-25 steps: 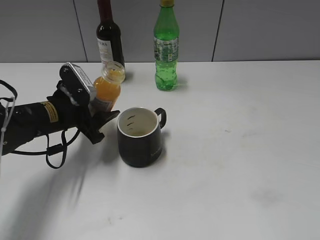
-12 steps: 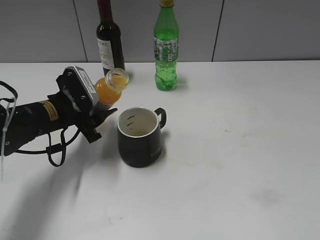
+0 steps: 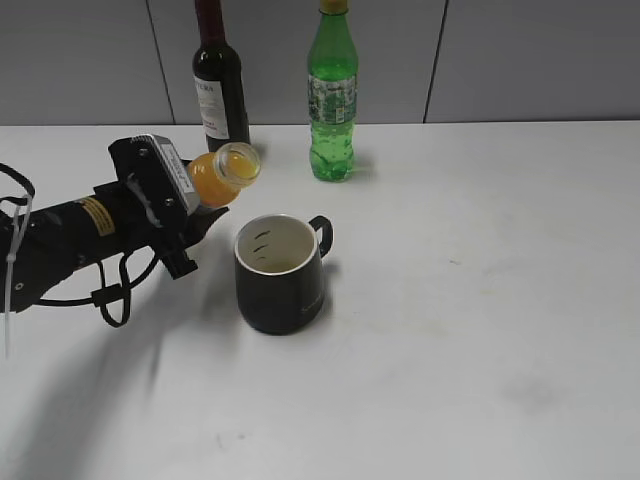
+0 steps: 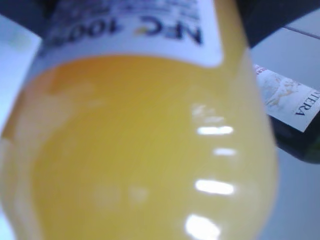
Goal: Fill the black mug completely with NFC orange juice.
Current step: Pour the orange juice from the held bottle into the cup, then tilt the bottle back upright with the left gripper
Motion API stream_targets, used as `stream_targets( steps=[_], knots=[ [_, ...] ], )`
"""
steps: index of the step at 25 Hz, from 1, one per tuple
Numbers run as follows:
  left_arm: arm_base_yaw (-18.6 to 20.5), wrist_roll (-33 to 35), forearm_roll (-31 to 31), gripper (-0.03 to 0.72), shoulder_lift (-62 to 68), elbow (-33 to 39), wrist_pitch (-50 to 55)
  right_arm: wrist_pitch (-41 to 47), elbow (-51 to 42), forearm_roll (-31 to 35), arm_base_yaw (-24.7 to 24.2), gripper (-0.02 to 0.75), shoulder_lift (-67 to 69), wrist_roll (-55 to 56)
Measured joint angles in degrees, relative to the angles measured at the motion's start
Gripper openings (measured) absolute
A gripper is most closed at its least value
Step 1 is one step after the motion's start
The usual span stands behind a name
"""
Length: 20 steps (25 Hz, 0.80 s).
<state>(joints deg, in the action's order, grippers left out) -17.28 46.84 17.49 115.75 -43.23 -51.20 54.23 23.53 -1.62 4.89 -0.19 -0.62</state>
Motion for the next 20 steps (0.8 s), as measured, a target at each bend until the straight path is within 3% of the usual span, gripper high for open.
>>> stream_targets(
  steps=[20],
  knots=[
    [0.0,13.6,-2.2,0.468,2.6,-1.5,-5.0,0.0,0.0,0.0,0.0,0.594,0.0,0.0]
  ],
)
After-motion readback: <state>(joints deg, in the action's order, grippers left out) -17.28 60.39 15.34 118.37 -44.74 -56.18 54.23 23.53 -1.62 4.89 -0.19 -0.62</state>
